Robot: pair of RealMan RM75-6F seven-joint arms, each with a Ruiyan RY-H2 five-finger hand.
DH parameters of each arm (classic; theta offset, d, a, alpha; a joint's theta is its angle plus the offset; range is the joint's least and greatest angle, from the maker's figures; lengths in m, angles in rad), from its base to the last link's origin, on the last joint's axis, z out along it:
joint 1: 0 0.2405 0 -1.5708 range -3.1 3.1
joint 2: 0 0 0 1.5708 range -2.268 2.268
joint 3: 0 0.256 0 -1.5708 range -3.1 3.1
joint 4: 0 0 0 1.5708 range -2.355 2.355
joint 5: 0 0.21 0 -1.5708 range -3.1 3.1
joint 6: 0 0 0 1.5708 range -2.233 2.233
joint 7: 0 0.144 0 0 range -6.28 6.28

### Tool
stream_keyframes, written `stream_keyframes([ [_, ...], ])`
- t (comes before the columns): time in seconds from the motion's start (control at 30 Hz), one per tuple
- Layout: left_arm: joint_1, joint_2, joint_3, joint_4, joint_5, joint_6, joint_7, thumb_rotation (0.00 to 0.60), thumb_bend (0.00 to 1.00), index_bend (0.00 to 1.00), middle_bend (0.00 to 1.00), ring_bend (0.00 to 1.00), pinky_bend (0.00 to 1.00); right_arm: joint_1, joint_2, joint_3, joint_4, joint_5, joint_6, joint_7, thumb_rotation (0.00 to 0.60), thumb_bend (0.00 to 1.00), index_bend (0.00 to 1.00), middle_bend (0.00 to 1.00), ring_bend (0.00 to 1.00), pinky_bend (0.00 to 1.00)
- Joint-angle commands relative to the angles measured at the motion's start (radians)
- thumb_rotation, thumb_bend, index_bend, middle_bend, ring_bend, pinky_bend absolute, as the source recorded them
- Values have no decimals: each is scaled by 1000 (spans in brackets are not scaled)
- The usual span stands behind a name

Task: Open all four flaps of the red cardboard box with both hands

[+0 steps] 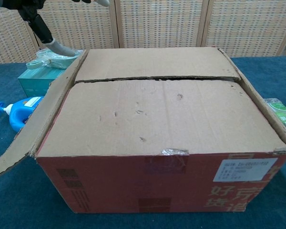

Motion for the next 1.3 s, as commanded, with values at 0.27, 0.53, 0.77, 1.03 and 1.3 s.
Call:
stream_keyframes([
  [0.27,-49,-77,0,-21,-91,6,68,570,79,50,0,0,0,-7,-1,-1,13,1,2,17,600,981,0,0,0,0],
  [0.53,-79,-144,17,-10,-127,29,134,571,70,46,0,0,0,-15,2,-2,24,2,3,35,600,981,0,0,0,0],
  [0.77,-94,-209,29,15,-162,68,183,570,69,21,0,0,0,-19,4,-3,29,0,4,44,600,981,0,0,0,0],
  [1.03,-105,-271,39,47,-178,112,232,572,68,7,0,0,0,-23,5,-2,35,2,4,51,600,981,0,0,0,0],
  [1.3,-107,-316,32,94,-183,148,244,571,69,0,0,0,0,-26,6,-2,44,5,3,60,600,981,0,0,0,0],
])
